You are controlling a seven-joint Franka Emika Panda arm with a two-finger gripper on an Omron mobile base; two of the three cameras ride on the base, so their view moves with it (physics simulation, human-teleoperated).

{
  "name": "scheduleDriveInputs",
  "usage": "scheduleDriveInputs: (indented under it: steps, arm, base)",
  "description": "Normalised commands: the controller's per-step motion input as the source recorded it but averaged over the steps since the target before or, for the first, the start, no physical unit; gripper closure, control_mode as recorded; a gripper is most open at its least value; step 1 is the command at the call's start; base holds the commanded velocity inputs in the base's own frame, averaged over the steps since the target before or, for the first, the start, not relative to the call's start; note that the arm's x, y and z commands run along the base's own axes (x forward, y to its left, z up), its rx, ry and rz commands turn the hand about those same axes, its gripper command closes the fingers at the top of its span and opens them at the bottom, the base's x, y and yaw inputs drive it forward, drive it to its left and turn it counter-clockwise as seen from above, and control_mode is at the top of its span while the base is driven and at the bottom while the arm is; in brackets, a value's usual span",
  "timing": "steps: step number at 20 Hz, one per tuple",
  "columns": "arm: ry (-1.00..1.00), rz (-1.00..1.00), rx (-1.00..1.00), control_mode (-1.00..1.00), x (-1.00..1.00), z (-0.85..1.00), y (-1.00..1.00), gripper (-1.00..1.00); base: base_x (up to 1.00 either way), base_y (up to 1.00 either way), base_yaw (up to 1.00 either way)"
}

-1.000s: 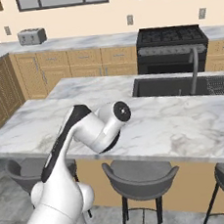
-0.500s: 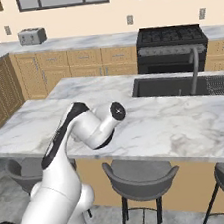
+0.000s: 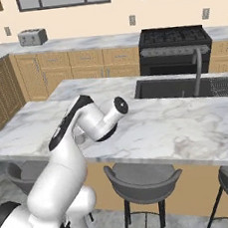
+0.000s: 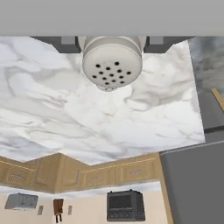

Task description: The dining table condiment station is running low on shaker. Refill the condiment station by opening the cabinet and taking the shaker from the cabinet and placing it on the dining table.

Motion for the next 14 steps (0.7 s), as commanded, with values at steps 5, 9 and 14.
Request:
scheduleDriveInputs:
  steps: [5,9,14]
  arm:
    - [0.00,0.18,0.02,-1.00,0.25,-0.31,-0.11,1.00]
    - [-0.04,0.15,0.03,-1.00,0.19,-0.28,-0.27,1.00]
    - [-0.02,0.13,0.02,-1.00,0.21,-0.28,-0.23,1.00]
  base:
    - [0.00,0.00,0.00]
    - [0.00,0.00,0.00]
    - [0.00,0.00,0.00]
